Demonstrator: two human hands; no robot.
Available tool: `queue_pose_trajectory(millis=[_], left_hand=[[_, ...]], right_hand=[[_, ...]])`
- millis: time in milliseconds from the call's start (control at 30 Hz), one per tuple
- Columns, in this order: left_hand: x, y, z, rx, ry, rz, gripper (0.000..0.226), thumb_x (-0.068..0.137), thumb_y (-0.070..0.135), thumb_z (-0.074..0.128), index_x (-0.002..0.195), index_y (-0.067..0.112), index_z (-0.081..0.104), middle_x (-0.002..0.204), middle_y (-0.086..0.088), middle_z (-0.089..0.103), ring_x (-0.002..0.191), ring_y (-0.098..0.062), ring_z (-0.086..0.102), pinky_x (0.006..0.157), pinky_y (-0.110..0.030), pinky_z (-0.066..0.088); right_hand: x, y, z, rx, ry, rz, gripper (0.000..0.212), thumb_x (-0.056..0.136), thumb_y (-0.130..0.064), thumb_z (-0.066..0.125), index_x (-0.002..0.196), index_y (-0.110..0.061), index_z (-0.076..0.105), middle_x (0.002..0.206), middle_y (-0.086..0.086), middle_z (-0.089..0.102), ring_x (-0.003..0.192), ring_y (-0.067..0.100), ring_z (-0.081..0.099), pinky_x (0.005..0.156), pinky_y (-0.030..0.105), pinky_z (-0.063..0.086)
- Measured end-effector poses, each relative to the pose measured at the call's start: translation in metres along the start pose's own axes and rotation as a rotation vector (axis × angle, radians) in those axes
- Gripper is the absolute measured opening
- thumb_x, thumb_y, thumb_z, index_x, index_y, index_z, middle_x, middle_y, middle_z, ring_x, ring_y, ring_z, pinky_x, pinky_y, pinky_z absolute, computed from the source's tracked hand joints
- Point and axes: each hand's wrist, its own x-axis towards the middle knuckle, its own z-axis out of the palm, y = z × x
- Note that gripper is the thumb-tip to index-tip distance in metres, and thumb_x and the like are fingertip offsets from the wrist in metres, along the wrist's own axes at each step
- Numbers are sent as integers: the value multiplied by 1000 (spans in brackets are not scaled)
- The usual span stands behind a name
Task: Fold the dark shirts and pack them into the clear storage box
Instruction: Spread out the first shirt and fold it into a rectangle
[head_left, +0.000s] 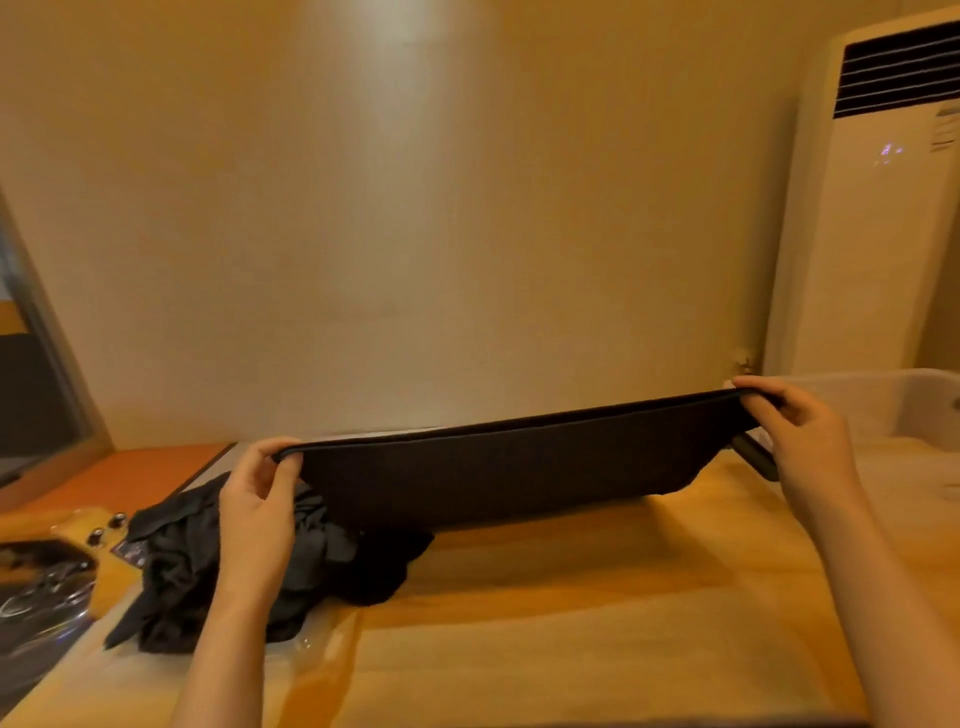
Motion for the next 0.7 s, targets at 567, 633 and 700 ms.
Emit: queue_pose_trajectory(millis=[567, 633, 700], left_hand=[[-108, -25, -46, 75, -210, -123, 20, 95, 11, 54, 99, 24, 69, 91, 8, 72, 91, -7, 66, 82, -28, 51], [-116, -20, -48, 58, -233, -124, 21, 95, 11, 55, 98, 25, 69, 90, 14, 72, 89, -3, 67, 80, -24, 50], [-123, -17, -50, 34, -240, -127, 19, 95, 12, 53, 99, 23, 69, 91, 11, 72, 90, -6, 67, 80, -24, 54]], right_hand=[[-124, 15, -97, -52, -22, 187, 6, 80, -36, 65, 82, -35, 71, 97, -3, 71, 102, 17, 65, 90, 31, 54], [-136, 8, -105, -60, -46, 175, 11, 80, -47, 66, 85, -38, 70, 105, 0, 70, 105, 16, 65, 96, 36, 52], [-145, 6, -110, -89, -67, 157, 32, 69, -63, 65, 88, -37, 69, 107, 0, 69, 103, 12, 65, 95, 35, 52]])
